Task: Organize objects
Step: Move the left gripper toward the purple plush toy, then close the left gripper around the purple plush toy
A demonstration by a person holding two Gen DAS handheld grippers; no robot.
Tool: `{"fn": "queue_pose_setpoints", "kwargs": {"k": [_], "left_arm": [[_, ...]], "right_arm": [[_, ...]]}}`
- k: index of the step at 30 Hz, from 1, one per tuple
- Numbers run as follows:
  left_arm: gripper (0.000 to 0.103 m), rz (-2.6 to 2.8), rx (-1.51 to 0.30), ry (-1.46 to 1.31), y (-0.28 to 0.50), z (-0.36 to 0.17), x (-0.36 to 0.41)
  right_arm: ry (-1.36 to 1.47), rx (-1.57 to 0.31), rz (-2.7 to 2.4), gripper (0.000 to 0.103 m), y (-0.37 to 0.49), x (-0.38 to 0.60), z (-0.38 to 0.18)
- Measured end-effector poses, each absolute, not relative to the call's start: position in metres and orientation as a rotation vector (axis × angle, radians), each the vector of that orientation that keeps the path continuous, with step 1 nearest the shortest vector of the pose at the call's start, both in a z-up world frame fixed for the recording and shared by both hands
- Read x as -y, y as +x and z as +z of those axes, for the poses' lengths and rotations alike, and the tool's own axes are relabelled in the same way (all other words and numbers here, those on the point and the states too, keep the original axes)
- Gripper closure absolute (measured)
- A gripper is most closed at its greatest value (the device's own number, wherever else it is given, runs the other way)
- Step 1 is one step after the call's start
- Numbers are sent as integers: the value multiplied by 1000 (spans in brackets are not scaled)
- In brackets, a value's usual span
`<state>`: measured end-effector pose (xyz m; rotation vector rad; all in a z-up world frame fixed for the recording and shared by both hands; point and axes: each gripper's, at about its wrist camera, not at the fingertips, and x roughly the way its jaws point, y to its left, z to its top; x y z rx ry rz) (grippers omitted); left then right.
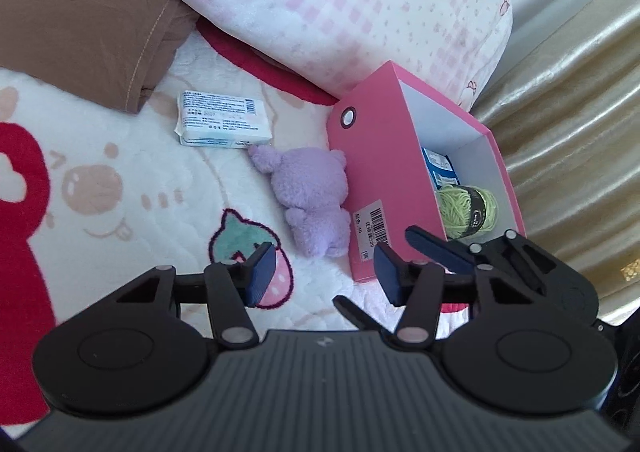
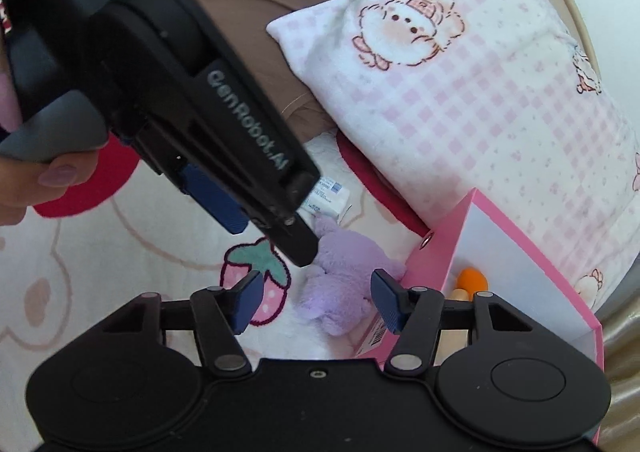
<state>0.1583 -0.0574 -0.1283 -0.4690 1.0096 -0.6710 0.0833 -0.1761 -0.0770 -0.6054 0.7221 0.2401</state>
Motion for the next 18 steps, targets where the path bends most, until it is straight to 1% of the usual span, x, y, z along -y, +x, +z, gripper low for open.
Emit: {"fn": "queue_pose_setpoints", "kwargs": {"k": [1,2,3,4,5,6,7,8,13,18], "left_arm": [[57,-679,-1003,-467,160,-131,60],[59,-683,-994,-469,161,-135,62],[63,-687,-988,-475,163,-138,65],[71,-694,-987,-483,166,-143,68],[75,-703,-994,-489,169,-148,70],[81,-717,-1006,-492,172,-153,73],[84,-726,-1014,-497,174,-157,75],[84,-731,-1018,-501,175,-161,76],[85,-731,-1032,-588,184,-185,75],[86,-745,-1034,-599,186,-198,79]], "right_arm": [[-624,-733,237,47,85,175,-83],[-645,-742,231,49,86,173,-89],[-668,-750,223,53,90,172,-96],[-687,-756,215,57,92,172,-101],[-705,-764,207,60,95,172,-107],[-727,-780,200,66,99,171,-113],[-748,-798,193,78,102,171,-117],[-766,-810,188,81,104,170,-121],[-843,-803,146,80,115,166,-134],[-855,-819,151,61,121,165,-143]]}}
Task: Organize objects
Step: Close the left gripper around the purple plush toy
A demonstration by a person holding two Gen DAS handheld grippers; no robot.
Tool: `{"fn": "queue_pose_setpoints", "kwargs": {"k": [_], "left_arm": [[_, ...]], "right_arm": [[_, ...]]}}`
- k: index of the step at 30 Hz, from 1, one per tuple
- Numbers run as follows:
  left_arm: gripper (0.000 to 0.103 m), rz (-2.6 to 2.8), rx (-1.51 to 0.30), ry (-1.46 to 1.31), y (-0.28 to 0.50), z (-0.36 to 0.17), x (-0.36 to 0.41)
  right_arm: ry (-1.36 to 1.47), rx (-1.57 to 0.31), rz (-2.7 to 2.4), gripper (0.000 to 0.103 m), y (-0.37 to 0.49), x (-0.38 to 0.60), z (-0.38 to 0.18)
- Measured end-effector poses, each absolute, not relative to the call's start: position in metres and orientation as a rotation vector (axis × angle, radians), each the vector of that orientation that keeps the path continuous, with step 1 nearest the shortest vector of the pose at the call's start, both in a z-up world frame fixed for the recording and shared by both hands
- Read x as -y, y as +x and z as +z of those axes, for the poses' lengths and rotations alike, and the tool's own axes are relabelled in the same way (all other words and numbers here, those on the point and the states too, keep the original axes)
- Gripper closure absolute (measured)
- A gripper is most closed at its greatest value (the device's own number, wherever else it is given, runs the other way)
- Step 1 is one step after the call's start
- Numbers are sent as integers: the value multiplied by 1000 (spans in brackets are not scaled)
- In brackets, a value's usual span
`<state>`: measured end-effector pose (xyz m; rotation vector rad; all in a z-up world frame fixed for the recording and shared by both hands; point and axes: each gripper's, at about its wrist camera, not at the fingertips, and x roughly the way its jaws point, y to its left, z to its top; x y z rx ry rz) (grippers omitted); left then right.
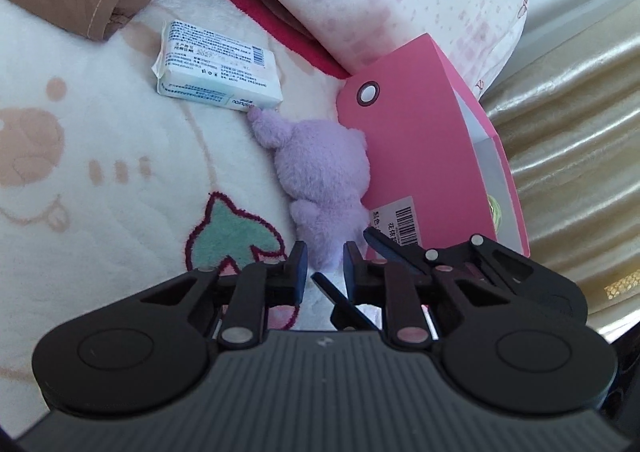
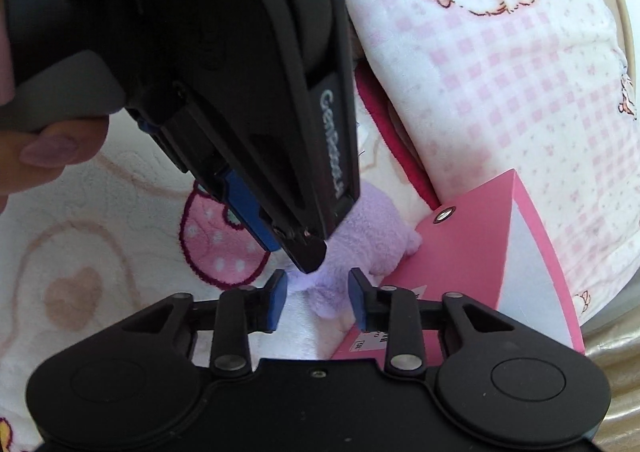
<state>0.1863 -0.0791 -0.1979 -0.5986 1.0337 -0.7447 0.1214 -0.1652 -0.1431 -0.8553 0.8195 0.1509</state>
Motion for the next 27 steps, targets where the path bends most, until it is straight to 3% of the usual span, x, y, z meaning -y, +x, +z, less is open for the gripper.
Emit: {"fn": "queue_pose_setpoints", "kwargs": {"k": [6,8,9,13,27], "left_arm": [[85,-747,-1020,-588,186,-207,90],[85,-735,-1016,-603,188,-210,89],[86,-733,-999,-598,187,-209,87],[93,-748,-1020,-603,186,-203,86],[93,-646,-1073,-566,134,-174,41]], "right_arm": [[-885,-820,130,46,129,167,-154],[-889,-816,146,52,132,168,-157],[-904,-810,170,61,132,169,-158],[-821,-801,182,69,132,182,-150],[-645,-768,328,73,91,175,-127]]}}
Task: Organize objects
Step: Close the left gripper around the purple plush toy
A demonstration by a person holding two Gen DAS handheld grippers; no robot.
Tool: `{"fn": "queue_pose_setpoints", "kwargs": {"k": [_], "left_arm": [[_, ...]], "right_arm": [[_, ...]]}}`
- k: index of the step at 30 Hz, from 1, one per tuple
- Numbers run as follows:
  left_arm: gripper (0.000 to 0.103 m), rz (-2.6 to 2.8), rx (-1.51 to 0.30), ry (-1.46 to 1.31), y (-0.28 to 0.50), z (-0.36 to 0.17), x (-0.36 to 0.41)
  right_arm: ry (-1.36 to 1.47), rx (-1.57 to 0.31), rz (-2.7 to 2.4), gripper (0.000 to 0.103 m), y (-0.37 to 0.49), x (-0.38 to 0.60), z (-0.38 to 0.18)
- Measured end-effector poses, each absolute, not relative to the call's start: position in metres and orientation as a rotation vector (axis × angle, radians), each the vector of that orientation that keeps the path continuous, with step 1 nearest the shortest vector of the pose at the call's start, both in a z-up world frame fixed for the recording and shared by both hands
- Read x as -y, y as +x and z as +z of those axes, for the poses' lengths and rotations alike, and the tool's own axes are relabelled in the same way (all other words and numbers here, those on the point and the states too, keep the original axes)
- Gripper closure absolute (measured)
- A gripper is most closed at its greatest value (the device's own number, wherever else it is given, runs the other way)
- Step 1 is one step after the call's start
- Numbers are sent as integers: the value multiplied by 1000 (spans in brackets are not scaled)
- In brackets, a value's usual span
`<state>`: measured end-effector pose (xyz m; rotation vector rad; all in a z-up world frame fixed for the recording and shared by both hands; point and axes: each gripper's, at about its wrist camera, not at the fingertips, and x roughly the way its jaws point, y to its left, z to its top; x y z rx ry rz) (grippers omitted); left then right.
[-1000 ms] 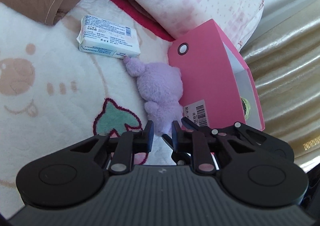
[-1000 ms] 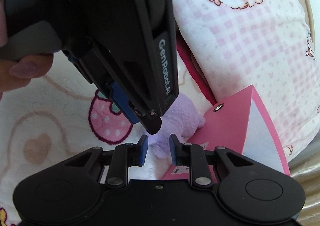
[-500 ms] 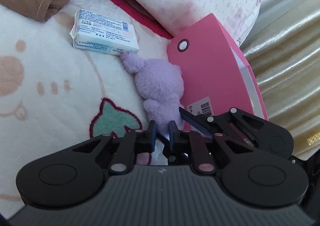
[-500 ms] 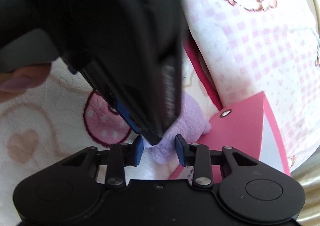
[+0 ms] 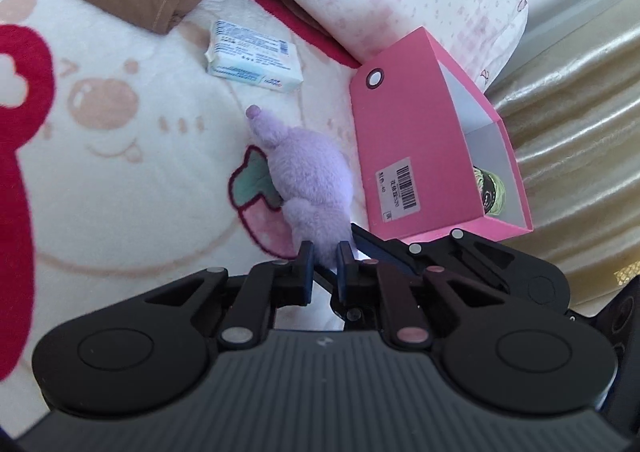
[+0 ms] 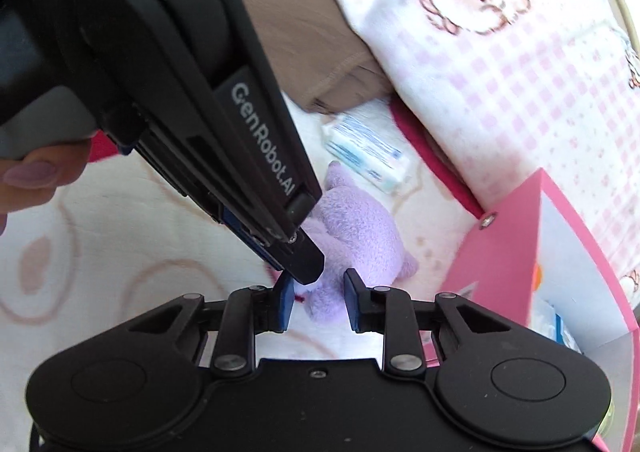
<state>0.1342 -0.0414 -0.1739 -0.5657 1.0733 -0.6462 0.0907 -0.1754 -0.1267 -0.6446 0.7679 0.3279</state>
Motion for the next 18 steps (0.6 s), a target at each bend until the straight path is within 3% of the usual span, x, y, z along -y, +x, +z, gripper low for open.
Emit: {"fn": "queue_pose_setpoints", "kwargs": {"k": [5,11,13,18], "left_arm": [[93,-580,-1081,-554,114,-156,8],[93,-546,-1085,-580,111,-157,-10],[92,-536,-1089,-564,113,-161,-9],[89,-502,-1144,-558,121,-177,-2]], "right_arm": [[-549,-776,438,73,74,169,-118],[-296,-874,506,50,84,188,-116],[-149,-930,516,33,68,174,-125],[32,-990,463,26,63,176,-130]]}}
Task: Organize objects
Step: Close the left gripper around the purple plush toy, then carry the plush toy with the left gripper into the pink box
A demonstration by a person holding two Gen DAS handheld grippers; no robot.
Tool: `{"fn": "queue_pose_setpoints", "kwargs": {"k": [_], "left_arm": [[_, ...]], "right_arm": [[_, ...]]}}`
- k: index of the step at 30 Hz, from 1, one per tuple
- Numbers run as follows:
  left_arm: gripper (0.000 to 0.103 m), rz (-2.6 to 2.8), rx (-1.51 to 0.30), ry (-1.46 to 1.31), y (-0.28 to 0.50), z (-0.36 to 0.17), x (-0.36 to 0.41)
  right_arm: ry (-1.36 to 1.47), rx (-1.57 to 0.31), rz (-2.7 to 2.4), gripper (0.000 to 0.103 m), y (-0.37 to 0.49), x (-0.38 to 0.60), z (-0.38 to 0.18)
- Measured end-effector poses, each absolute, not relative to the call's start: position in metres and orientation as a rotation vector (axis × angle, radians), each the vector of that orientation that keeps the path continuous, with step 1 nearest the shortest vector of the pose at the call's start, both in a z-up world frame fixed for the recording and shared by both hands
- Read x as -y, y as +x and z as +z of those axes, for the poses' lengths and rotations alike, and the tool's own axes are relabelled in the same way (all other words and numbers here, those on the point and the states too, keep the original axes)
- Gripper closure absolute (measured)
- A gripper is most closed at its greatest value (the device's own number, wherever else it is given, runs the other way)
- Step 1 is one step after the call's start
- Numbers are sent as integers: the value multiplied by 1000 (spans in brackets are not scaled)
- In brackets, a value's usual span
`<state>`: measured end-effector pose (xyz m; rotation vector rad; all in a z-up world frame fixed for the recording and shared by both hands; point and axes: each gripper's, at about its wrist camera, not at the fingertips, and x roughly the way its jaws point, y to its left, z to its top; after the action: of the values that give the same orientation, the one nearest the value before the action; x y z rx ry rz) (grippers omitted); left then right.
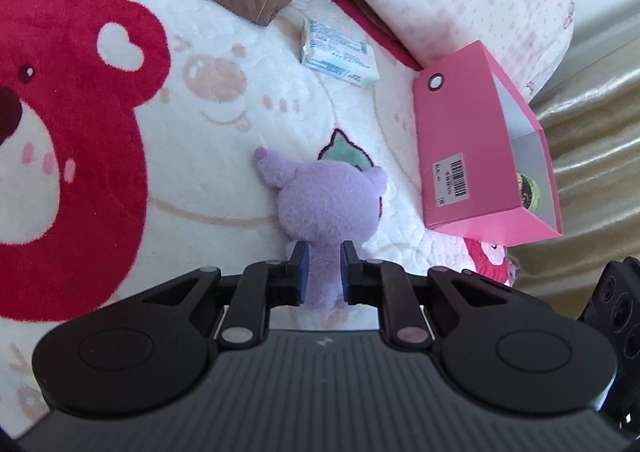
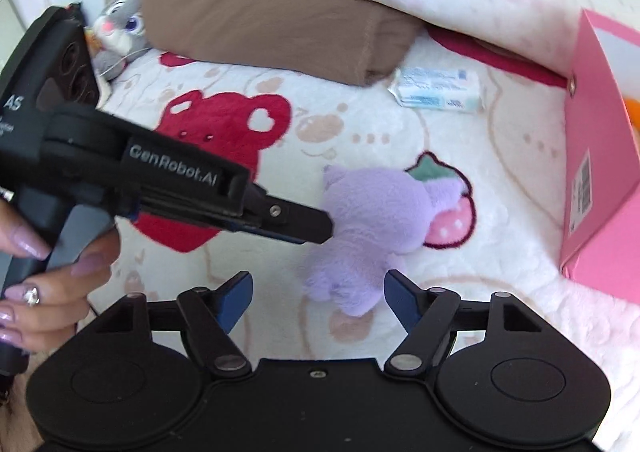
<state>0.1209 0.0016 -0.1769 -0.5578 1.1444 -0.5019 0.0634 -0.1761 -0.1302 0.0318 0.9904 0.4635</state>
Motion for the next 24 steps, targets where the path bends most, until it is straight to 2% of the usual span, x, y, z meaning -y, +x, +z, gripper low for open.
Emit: {"fn": "queue_pose_setpoints", "kwargs": {"k": [4,8,11,14,15,18,20,21,24], "left_arm": [[77,-491,-1154,-622,120,-190,-1],[77,-482,-1118,-589,120,-190,4],[77,-479,-1093,-572,123,-187,4],[68,-482,-1085,-536,125,-188,6],[61,-478,-1087,-531,125,-190,7],[60,-454,-1089,-576,126,-195,8],[63,-472,-1105,-584,127,-192,10],[68,-471,-1119,-581,127,-191,11],[71,-486,-1107,-583,123,-189,12]], "right_arm": [[62,-1012,435,26,68,181,-136],[22,-971,383,25,66,172,-135],[-61,-942,404,19,64,156,-136],[-76,-931,366,18,69,152,-141],[-58,-939,354,18,72,154,-143],[22,-983,323,19,82,163,-152],[50,-974,314,28,84,169,-153],[42,-964,319,42,84,170,-153],[-4,-944,345,47,80,170,-148]]}}
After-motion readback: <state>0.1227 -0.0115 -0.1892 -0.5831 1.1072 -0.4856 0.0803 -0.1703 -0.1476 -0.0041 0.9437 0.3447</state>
